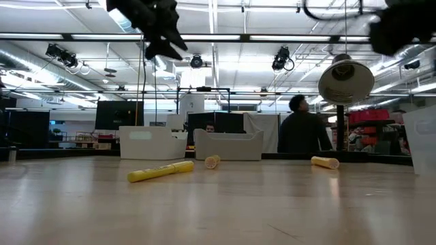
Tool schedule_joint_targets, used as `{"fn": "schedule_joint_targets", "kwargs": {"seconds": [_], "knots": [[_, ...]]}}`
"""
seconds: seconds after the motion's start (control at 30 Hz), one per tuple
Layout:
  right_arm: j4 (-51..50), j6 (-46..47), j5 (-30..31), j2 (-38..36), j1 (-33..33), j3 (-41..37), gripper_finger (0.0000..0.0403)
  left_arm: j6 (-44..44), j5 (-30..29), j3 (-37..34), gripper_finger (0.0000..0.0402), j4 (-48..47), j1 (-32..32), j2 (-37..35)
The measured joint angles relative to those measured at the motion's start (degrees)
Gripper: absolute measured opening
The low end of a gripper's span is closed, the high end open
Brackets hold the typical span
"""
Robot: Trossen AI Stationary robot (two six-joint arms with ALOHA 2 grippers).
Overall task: Pick & Place Markers
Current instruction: Put the dark yellow highlighter pen into the white bin
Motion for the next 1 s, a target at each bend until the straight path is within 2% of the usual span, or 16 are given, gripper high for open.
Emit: {"fn": "schedule_joint_targets", "kwargs": {"seconds": [0.1,0.3,0.4,0.73,0.9,1.0], "knots": [[1.2,0.0,7.7,0.0,-2.7,5.7,0.0193,0.2,1.6,-4.5,0.0197,3.5,1.5,0.1],[17.1,-1.0,34.7,0.4,-8.2,8.4,0.0176,-2.4,4.1,-10.1,0.0197,11.1,1.7,0.1],[17.0,-1.3,41.0,2.8,-13.0,8.1,0.0185,-1.7,5.2,-10.0,0.0197,12.0,1.7,0.1],[13.8,-5.2,41.8,15.7,-26.1,8.1,0.0281,-1.6,5.8,-10.0,0.0197,13.2,1.7,0.1],[10.8,2.9,41.6,21.4,-29.8,8.1,0.0278,-1.5,7.3,-10.0,0.0197,13.2,1.7,0.1],[12.5,3.5,40.9,24.2,-30.1,8.1,0.0267,-1.5,7.6,-10.0,0.0197,13.2,1.7,0.1]]}}
